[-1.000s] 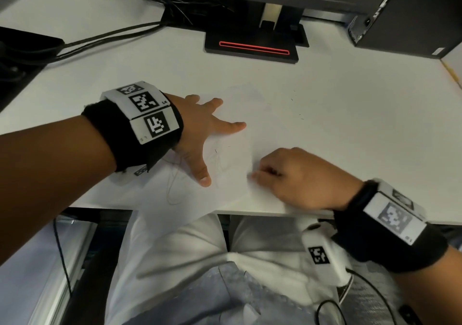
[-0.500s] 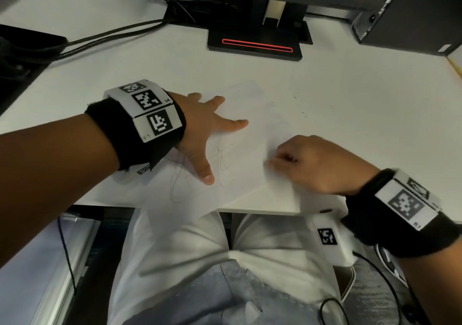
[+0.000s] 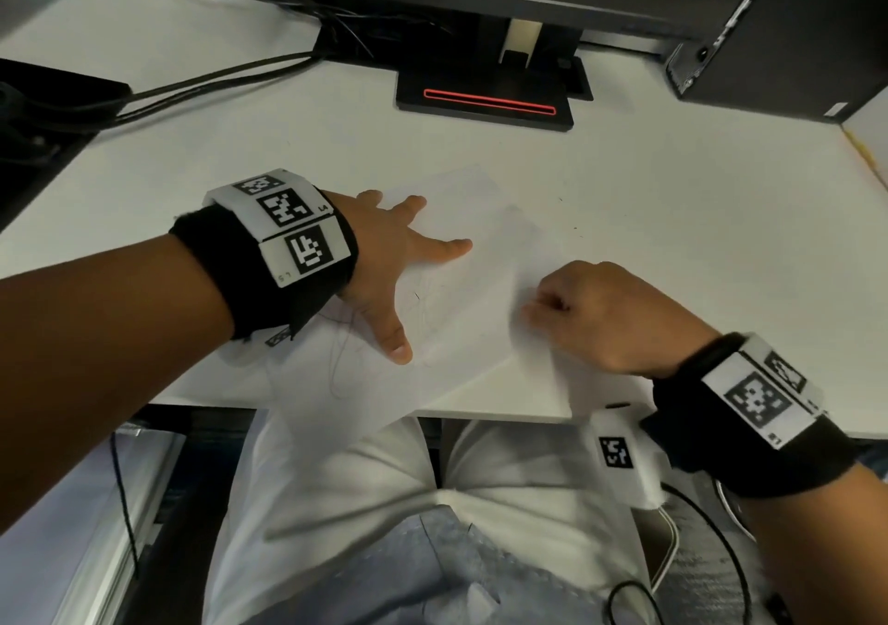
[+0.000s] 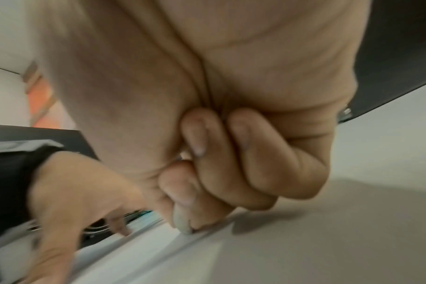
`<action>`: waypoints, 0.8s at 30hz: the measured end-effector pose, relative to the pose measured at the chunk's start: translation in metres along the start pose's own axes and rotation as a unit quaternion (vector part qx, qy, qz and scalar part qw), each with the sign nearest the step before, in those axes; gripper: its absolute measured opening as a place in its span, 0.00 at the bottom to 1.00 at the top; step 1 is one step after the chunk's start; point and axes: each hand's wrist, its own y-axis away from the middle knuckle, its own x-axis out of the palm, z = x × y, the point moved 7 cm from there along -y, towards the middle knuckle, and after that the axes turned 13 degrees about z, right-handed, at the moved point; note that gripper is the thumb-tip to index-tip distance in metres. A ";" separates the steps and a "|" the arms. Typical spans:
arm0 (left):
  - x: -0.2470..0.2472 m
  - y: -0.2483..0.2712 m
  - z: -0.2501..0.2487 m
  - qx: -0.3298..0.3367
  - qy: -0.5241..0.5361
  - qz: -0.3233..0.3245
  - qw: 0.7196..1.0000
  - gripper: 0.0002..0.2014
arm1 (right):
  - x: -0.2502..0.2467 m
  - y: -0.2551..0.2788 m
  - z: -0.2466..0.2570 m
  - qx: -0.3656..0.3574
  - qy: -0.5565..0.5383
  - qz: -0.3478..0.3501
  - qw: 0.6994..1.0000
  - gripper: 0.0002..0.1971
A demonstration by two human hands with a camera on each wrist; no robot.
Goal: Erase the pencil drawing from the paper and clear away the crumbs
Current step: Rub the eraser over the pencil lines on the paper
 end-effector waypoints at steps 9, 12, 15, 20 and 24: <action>0.007 -0.003 0.009 0.012 0.011 -0.035 0.999 0.72 | 0.064 0.011 0.079 -0.114 -0.617 0.245 0.740 0.10; 0.013 -0.001 0.019 0.011 0.023 -0.043 0.999 0.77 | 0.069 -0.009 0.050 -0.076 -0.723 0.242 0.643 0.20; 0.019 0.003 0.026 0.023 0.047 -0.054 0.997 0.78 | 0.025 -0.029 -0.018 -0.043 -0.842 0.021 0.537 0.27; 0.019 0.005 0.028 0.016 0.069 -0.092 0.993 0.82 | 0.018 -0.014 0.017 -0.107 -0.830 0.017 0.547 0.19; 0.018 0.007 0.026 0.025 0.061 -0.124 0.990 0.85 | 0.072 -0.019 0.075 -0.075 -0.743 0.215 0.629 0.19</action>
